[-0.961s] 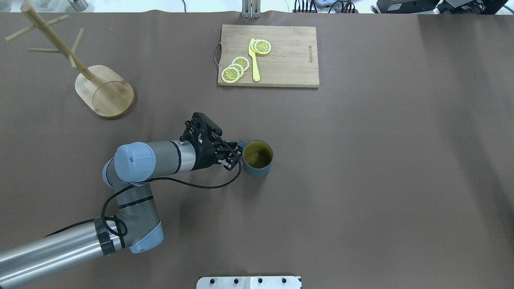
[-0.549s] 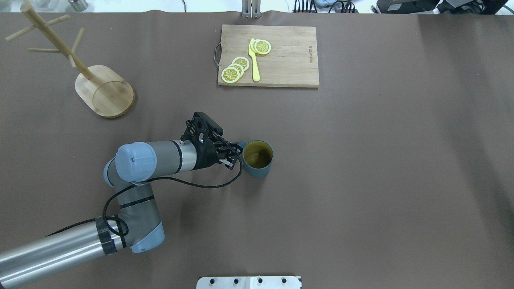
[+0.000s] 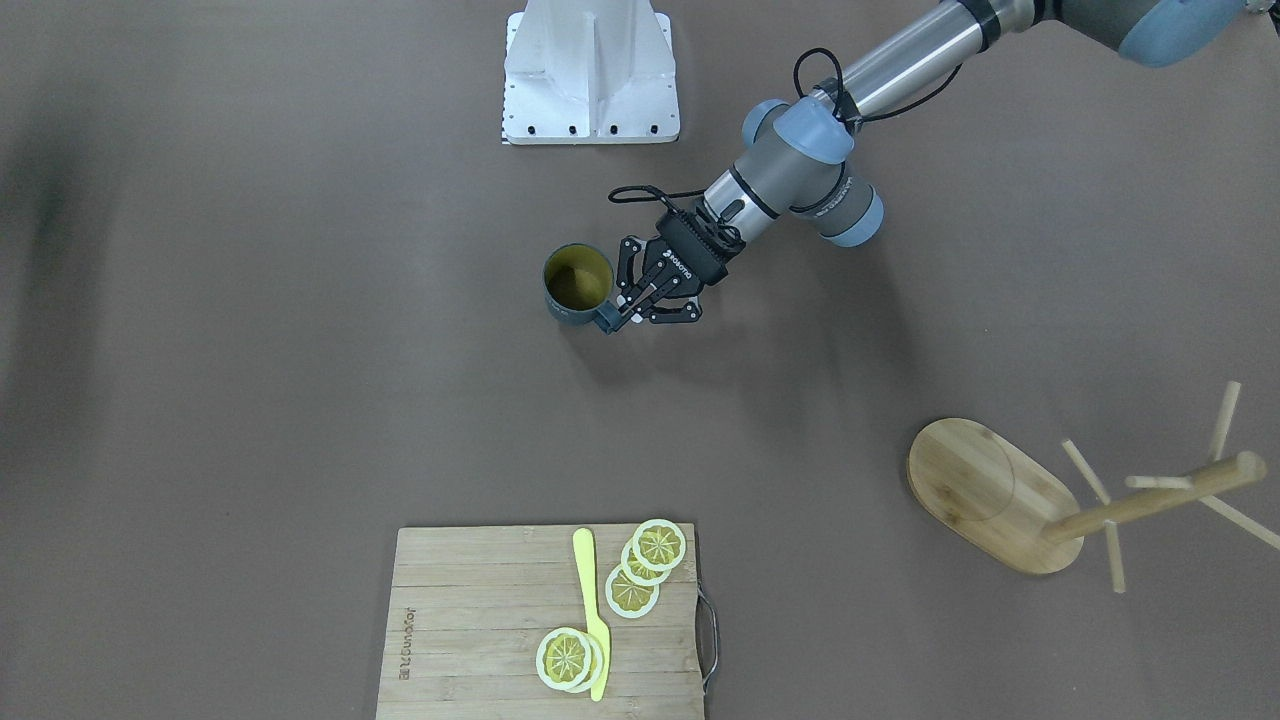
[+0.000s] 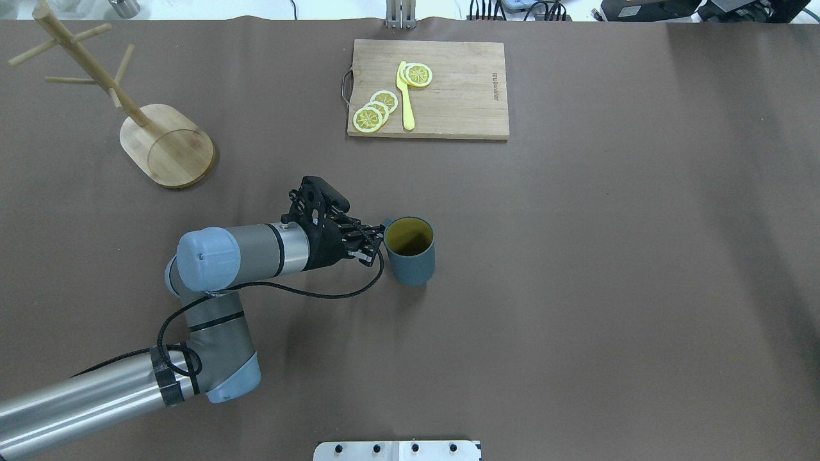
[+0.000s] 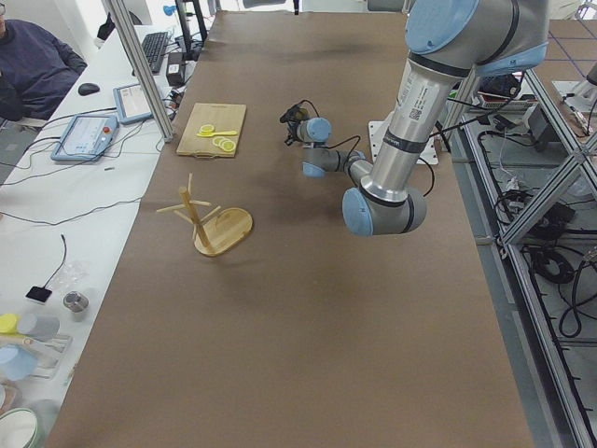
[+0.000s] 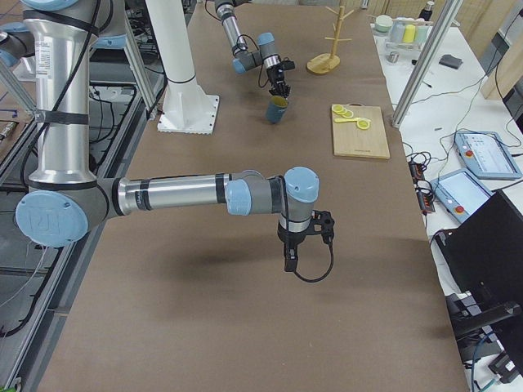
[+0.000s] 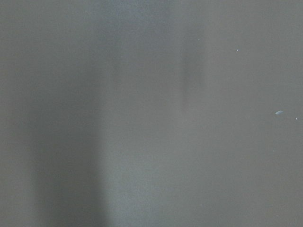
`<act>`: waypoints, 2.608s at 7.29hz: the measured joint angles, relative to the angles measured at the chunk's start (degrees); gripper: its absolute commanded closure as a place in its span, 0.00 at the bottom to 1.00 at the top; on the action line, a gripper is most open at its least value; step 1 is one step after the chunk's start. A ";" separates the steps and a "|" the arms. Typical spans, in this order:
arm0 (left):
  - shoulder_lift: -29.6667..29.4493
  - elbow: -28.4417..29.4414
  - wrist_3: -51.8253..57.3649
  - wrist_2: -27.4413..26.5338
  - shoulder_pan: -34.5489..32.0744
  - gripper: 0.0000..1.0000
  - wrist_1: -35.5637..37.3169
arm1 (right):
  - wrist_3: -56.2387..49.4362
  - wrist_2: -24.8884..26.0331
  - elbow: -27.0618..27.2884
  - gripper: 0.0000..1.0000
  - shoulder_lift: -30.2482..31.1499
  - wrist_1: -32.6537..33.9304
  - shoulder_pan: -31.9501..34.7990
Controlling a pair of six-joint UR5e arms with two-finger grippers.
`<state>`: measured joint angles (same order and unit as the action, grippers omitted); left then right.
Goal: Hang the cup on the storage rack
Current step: 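Lift the teal mug with the left gripper toward the wooden rack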
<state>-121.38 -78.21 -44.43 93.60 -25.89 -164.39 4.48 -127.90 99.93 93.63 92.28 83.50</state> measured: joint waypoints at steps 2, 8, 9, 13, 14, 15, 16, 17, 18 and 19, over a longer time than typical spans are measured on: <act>0.06 -0.17 -5.87 0.06 -3.57 1.00 -2.07 | 0.06 0.02 0.00 0.00 -0.01 0.00 0.00; -0.01 -0.45 -39.77 -0.83 -8.67 1.00 -8.09 | 0.00 0.02 0.10 0.00 0.38 0.00 0.00; 0.03 -0.46 -45.37 -2.26 -8.67 1.00 -9.32 | -0.02 0.04 0.12 0.00 0.47 0.00 0.00; 0.14 -0.40 -73.56 -7.77 -9.95 1.00 -14.62 | -0.06 0.22 0.09 0.00 0.58 0.00 0.00; 0.21 -0.36 -80.29 -8.41 -11.01 1.00 -15.75 | -0.08 0.26 0.09 0.00 0.58 0.00 0.00; 0.50 -0.22 -87.01 -8.68 -12.52 1.00 -16.96 | -0.09 0.28 0.09 0.00 0.59 0.00 0.00; 1.19 -0.05 -94.29 -8.78 -14.46 1.00 -18.20 | -0.09 0.28 0.09 0.00 0.59 0.00 0.00; 2.06 0.12 -101.25 -8.81 -16.64 1.00 -18.90 | -0.09 0.29 0.13 0.00 0.59 0.00 0.00; 2.73 0.85 -107.91 -8.83 -18.91 1.00 -19.24 | -0.09 0.29 0.18 0.00 0.59 0.00 0.00; 3.01 2.12 -113.38 -8.81 -20.65 1.00 -19.50 | -0.09 0.29 0.27 0.00 0.59 0.00 0.00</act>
<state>-118.37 -76.09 -157.80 84.79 -46.54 -183.89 4.40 -127.62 100.21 94.22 92.29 83.49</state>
